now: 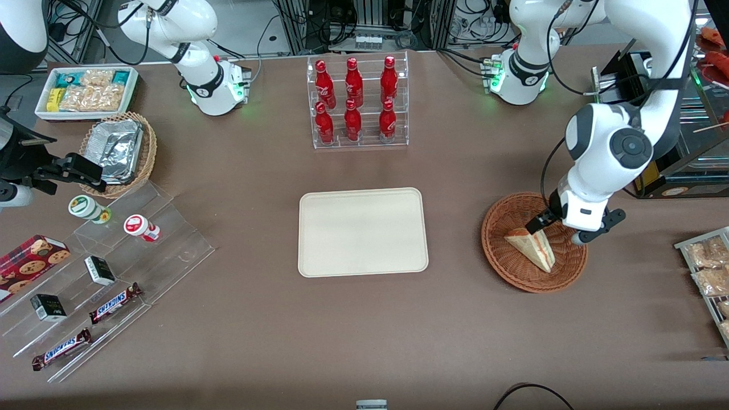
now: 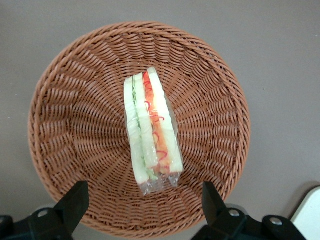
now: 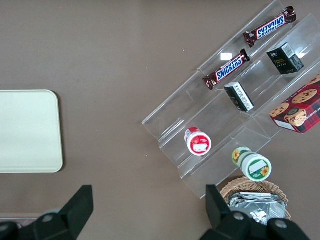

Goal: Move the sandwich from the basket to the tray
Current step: 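Lower the open left gripper over the wrapped sandwich in the basket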

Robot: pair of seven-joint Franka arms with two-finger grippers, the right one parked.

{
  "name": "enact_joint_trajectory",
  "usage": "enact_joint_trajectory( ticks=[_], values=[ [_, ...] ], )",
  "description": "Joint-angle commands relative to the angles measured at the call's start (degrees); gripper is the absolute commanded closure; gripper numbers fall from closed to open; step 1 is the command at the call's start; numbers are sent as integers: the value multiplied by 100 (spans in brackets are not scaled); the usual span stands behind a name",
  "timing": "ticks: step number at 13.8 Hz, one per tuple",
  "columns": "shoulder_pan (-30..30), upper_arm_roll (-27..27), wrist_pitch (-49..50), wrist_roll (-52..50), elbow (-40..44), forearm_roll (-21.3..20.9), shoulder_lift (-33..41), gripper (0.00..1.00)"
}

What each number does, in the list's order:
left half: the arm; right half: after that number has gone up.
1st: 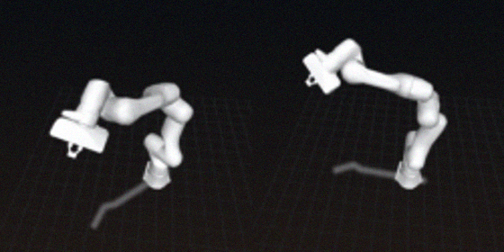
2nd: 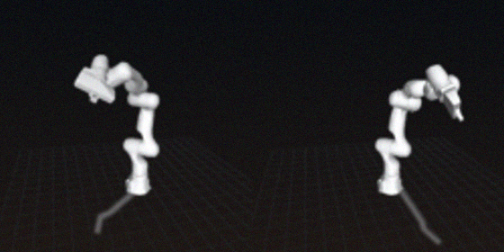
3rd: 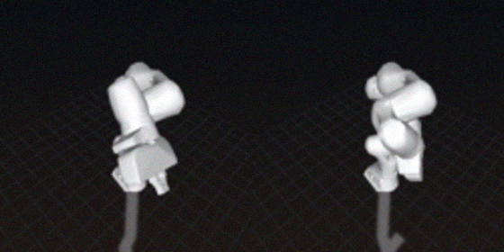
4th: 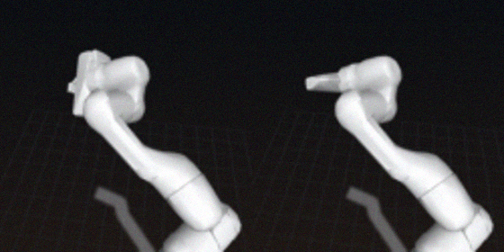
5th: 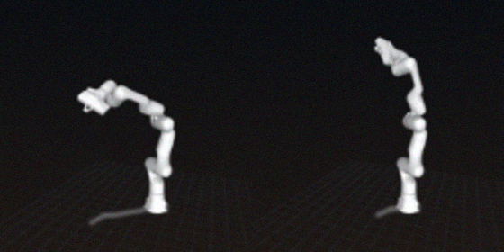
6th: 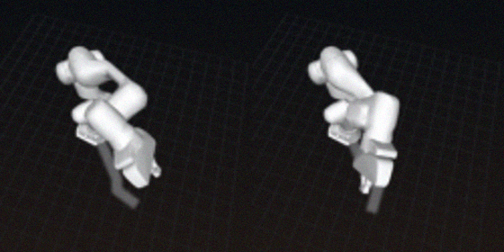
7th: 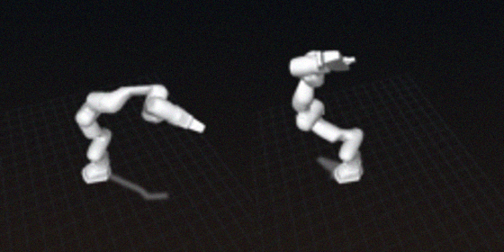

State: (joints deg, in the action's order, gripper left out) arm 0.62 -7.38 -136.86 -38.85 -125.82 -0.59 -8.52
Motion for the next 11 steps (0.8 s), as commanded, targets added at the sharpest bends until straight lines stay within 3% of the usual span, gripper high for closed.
enact_joint_trajectory(
  ticks=[1,9,10,11],
  values=[
    [43,17,-323,-185,-13,-47,-237,0],
    [-1,61,-860,-185,-65,-47,-703,2],
    [-27,61,-912,-185,-65,-38,-764,11],
    [-36,61,-930,-185,-65,-47,-826,30]
  ],
)
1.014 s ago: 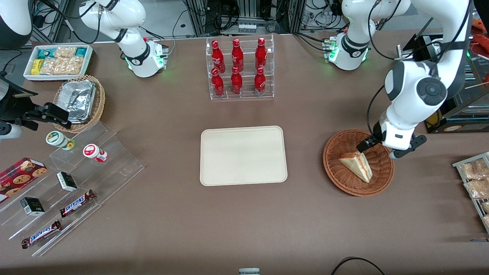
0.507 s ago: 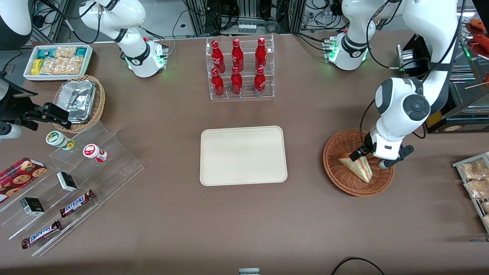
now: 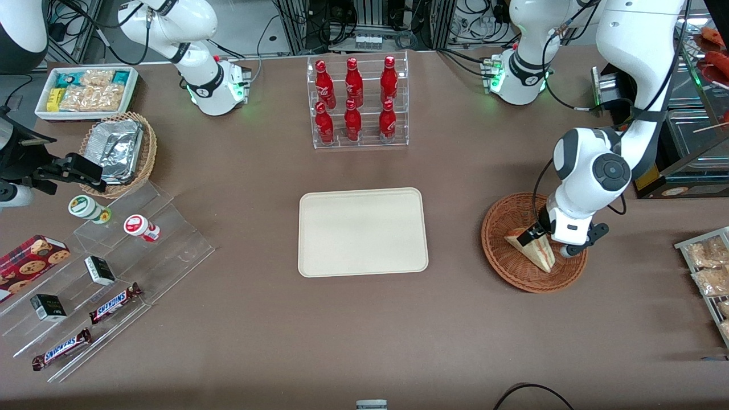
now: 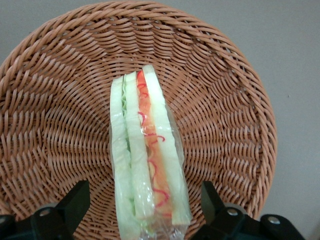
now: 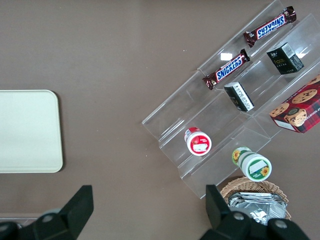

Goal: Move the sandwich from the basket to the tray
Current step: 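Lower the open left gripper over the wrapped sandwich in the basket, then close the left gripper on the sandwich and lift it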

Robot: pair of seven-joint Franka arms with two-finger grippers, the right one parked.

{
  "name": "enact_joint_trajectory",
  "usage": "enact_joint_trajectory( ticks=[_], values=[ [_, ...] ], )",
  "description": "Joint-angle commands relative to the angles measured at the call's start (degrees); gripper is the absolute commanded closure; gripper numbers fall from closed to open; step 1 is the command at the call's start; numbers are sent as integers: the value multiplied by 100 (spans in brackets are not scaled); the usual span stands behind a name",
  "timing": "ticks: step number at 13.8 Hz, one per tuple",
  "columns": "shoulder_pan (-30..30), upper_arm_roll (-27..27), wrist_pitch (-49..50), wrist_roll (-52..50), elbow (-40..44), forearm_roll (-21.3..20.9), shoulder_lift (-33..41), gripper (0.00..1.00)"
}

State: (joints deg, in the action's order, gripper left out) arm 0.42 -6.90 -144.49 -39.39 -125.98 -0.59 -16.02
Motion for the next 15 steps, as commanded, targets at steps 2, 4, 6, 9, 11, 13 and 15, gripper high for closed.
enact_joint_trajectory(
  ticks=[2,4,6,9,11,13,15],
  values=[
    [-16,22,-176,-139,-23,-38,-138,61],
    [-7,22,-176,-200,12,-38,-121,74],
    [19,22,-36,-288,169,-38,-25,74],
    [72,4,831,-288,616,-64,213,75],
    [246,-31,1613,-306,1020,-327,371,75],
    [545,-31,2378,-315,1591,-433,345,75],
    [914,-40,2951,-324,2215,-486,188,75]
  ],
)
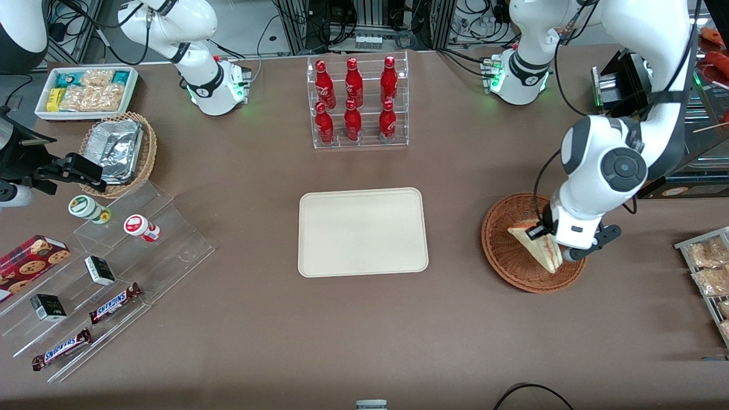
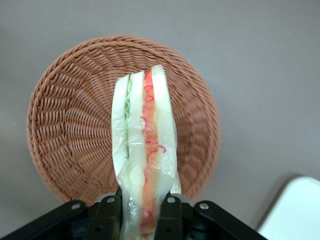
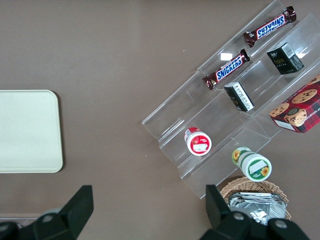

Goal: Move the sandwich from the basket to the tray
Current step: 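Close the left gripper on the sandwich and lift it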

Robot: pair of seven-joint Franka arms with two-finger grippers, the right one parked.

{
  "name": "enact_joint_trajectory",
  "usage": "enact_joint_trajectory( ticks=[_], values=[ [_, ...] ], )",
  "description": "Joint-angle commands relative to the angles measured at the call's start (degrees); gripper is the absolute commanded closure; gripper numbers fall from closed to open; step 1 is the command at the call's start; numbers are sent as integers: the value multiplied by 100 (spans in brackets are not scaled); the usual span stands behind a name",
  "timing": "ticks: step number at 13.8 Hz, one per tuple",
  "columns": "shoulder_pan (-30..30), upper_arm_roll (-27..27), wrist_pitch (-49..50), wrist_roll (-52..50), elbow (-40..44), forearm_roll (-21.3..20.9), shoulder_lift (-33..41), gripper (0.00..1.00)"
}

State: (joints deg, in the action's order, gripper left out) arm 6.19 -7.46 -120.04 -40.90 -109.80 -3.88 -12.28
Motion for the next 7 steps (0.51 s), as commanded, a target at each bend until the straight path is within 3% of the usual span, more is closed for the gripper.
enact_joint_trajectory(
  ticks=[1,7],
  values=[
    [539,16,708,-181,826,-157,-239,75],
    [1682,8,807,-305,1118,-122,-467,75]
  ],
)
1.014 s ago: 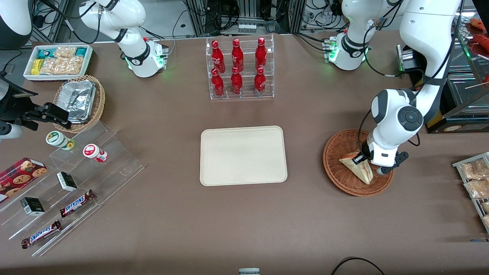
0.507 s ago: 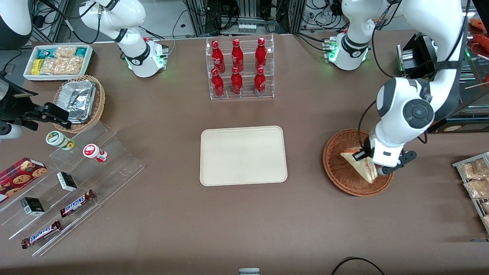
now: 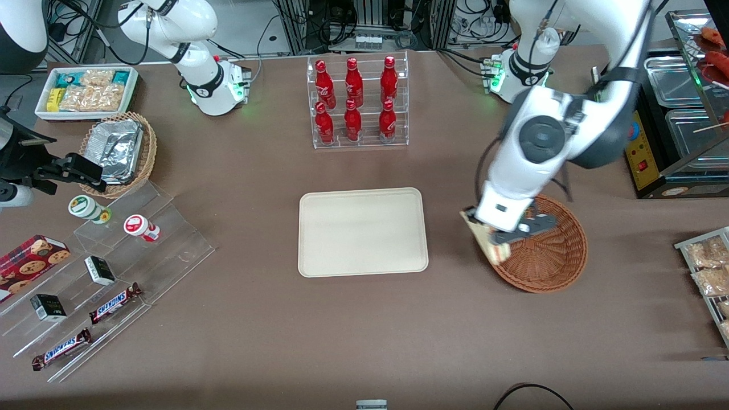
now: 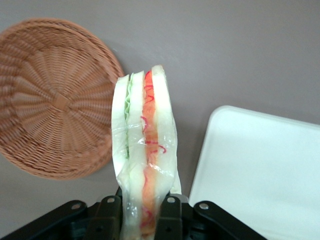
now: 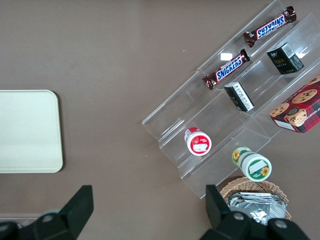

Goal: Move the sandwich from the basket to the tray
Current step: 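Carry the sandwich with the left gripper over the cream tray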

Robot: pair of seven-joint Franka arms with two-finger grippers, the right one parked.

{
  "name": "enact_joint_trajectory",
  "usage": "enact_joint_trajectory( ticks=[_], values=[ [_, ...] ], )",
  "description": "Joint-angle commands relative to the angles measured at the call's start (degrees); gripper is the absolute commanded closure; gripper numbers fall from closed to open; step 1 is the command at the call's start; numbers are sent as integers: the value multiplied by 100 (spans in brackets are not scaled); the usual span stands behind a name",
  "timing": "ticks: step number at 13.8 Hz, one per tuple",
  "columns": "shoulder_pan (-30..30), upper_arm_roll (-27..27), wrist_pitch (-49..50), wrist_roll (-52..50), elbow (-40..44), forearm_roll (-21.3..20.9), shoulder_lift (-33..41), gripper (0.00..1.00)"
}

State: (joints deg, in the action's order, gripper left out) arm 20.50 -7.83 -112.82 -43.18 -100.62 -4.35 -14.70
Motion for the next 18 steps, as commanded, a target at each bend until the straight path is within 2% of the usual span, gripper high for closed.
enact_joint_trajectory(
  ticks=[1,10,18],
  values=[
    [462,45,85,-103,349,-58,-365,75],
    [1720,45,67,-243,1606,-66,-1921,75],
    [2169,53,-811,-604,1853,-101,-2581,75]
  ],
)
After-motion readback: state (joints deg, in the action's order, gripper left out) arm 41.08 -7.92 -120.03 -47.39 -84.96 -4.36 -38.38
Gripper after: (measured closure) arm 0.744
